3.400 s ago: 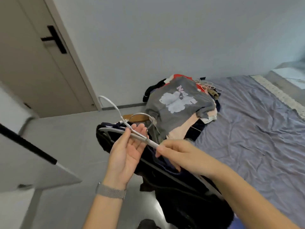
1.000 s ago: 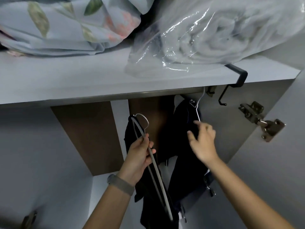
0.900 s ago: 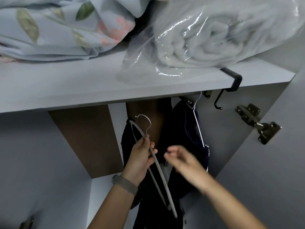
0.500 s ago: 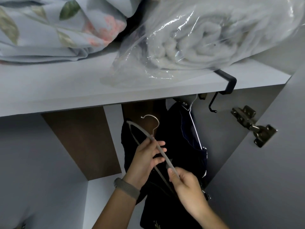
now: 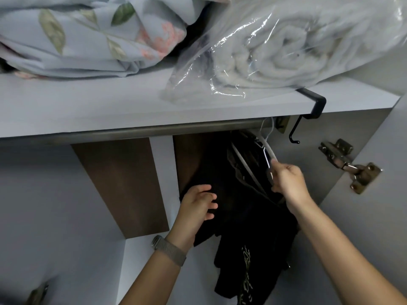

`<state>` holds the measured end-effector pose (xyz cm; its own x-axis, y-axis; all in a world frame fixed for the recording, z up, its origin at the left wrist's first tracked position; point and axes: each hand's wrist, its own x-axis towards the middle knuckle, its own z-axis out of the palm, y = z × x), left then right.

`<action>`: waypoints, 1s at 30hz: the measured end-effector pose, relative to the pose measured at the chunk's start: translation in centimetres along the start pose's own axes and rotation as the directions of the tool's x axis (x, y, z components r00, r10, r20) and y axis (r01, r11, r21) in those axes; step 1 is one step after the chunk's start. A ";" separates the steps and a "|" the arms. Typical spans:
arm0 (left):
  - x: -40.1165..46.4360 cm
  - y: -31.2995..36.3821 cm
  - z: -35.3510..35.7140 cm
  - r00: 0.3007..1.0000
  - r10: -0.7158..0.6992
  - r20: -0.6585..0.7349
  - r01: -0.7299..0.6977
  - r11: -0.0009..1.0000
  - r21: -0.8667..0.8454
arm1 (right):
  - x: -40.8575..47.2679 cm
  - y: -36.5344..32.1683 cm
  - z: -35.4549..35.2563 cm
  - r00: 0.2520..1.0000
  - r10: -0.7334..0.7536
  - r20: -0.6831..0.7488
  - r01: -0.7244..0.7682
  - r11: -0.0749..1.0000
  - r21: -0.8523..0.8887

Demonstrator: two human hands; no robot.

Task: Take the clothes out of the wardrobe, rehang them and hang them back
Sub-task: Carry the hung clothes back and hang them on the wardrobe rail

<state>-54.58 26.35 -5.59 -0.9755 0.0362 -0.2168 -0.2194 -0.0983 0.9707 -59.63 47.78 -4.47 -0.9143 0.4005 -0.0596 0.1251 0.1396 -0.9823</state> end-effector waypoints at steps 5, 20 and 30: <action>-0.7 -0.6 -0.7 0.999 -0.042 -0.024 0.042 0.999 0.003 | 3.3 0.6 1.2 0.999 0.022 -0.028 -0.023 0.998 -0.064; -1.3 -1.8 0.8 0.992 -0.089 0.091 0.069 0.978 0.198 | 1.6 3.2 -1.2 0.969 0.089 0.231 0.029 0.887 -0.462; 0.0 -6.5 2.6 0.942 -0.081 0.325 -0.166 0.730 0.662 | -11.9 8.3 -6.7 0.993 0.061 0.100 0.001 0.853 -0.522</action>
<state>-53.08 29.59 -11.60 -0.8971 0.3653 -0.2487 0.0109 0.5810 0.8138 -45.14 50.30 -10.76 -0.9391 0.3153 -0.1365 0.3070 0.5920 -0.7451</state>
